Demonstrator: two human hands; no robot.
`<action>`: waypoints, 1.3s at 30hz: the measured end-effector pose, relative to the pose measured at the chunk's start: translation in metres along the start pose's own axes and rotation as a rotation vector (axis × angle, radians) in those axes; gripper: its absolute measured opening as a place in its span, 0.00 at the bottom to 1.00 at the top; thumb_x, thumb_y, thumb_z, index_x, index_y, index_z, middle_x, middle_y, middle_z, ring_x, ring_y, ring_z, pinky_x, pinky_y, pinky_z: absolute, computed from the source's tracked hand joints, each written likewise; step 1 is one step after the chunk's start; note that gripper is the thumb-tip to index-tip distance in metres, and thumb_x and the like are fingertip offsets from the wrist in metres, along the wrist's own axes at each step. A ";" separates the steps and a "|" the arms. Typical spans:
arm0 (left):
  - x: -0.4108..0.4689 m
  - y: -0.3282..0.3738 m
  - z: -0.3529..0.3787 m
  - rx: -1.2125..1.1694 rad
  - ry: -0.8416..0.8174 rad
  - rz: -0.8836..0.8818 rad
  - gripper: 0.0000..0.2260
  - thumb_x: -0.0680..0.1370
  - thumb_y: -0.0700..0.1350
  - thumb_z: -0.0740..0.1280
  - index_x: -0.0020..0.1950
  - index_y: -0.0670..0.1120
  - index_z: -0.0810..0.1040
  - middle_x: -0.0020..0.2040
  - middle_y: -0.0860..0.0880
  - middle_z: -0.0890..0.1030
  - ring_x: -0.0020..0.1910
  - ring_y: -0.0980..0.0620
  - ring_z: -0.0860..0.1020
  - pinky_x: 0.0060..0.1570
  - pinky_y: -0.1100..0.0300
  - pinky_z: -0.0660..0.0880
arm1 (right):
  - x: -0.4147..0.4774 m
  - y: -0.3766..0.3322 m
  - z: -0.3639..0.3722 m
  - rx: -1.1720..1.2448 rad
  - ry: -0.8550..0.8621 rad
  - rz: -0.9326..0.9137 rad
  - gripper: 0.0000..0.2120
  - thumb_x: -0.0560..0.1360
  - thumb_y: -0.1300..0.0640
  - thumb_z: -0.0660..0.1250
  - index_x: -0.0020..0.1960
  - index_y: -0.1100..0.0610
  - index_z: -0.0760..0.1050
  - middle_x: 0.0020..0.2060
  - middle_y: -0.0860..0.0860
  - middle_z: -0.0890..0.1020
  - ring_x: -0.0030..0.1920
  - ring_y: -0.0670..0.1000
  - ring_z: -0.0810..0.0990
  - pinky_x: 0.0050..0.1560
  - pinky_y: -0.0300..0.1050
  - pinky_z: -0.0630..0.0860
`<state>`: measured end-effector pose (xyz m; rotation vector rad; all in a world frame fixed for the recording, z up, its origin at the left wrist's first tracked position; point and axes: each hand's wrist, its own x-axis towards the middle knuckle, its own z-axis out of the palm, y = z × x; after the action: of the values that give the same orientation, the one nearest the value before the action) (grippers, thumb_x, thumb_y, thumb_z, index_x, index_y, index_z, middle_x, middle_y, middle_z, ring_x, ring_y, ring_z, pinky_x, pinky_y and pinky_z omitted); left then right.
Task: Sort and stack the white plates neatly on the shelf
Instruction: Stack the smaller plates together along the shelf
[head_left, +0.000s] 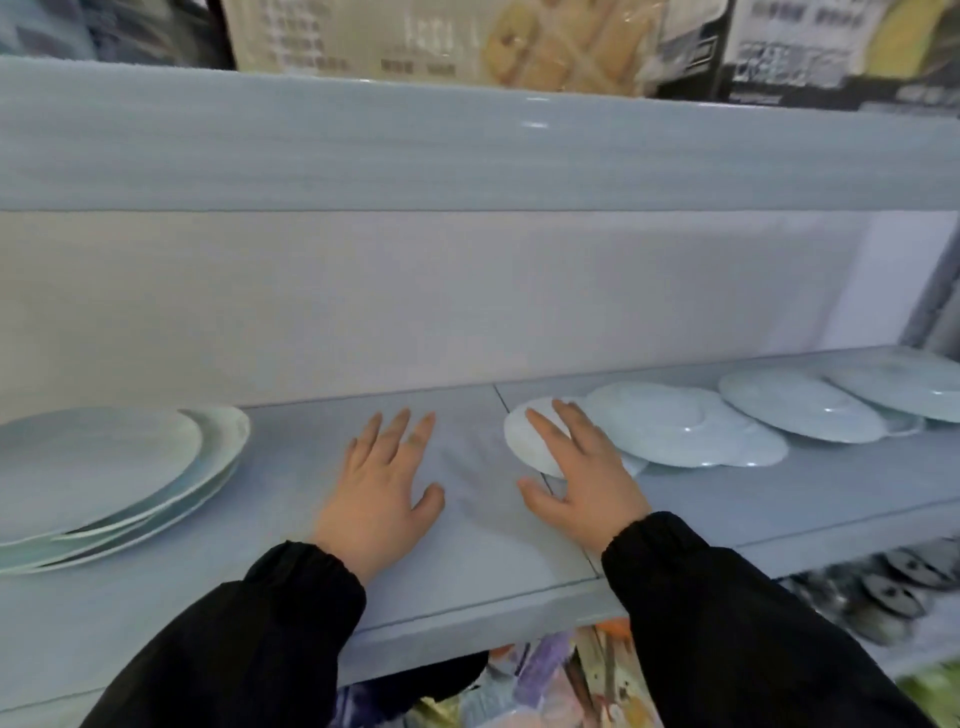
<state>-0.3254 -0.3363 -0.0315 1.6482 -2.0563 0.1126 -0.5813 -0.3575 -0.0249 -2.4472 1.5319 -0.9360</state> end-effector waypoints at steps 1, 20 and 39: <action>0.005 0.013 0.007 -0.005 -0.015 0.015 0.37 0.71 0.63 0.47 0.80 0.55 0.49 0.80 0.49 0.52 0.79 0.46 0.45 0.76 0.48 0.47 | -0.006 0.011 -0.009 -0.023 0.020 0.007 0.37 0.71 0.34 0.55 0.77 0.42 0.53 0.79 0.47 0.51 0.77 0.46 0.44 0.76 0.53 0.50; 0.098 0.212 0.104 -0.037 -0.177 0.199 0.37 0.77 0.59 0.60 0.79 0.59 0.41 0.80 0.53 0.46 0.78 0.50 0.40 0.76 0.48 0.42 | -0.070 0.202 -0.125 -0.179 0.032 0.326 0.46 0.70 0.33 0.64 0.77 0.38 0.38 0.78 0.46 0.39 0.77 0.48 0.38 0.77 0.54 0.47; 0.123 0.240 0.126 0.133 -0.118 0.135 0.33 0.78 0.36 0.56 0.80 0.53 0.49 0.80 0.53 0.52 0.79 0.47 0.47 0.74 0.41 0.49 | -0.070 0.211 -0.120 -0.192 0.018 0.294 0.47 0.70 0.30 0.60 0.75 0.38 0.31 0.78 0.48 0.38 0.77 0.51 0.35 0.77 0.56 0.45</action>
<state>-0.6084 -0.4288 -0.0309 1.6274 -2.2936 0.2066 -0.8325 -0.3741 -0.0431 -2.2438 2.0021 -0.7922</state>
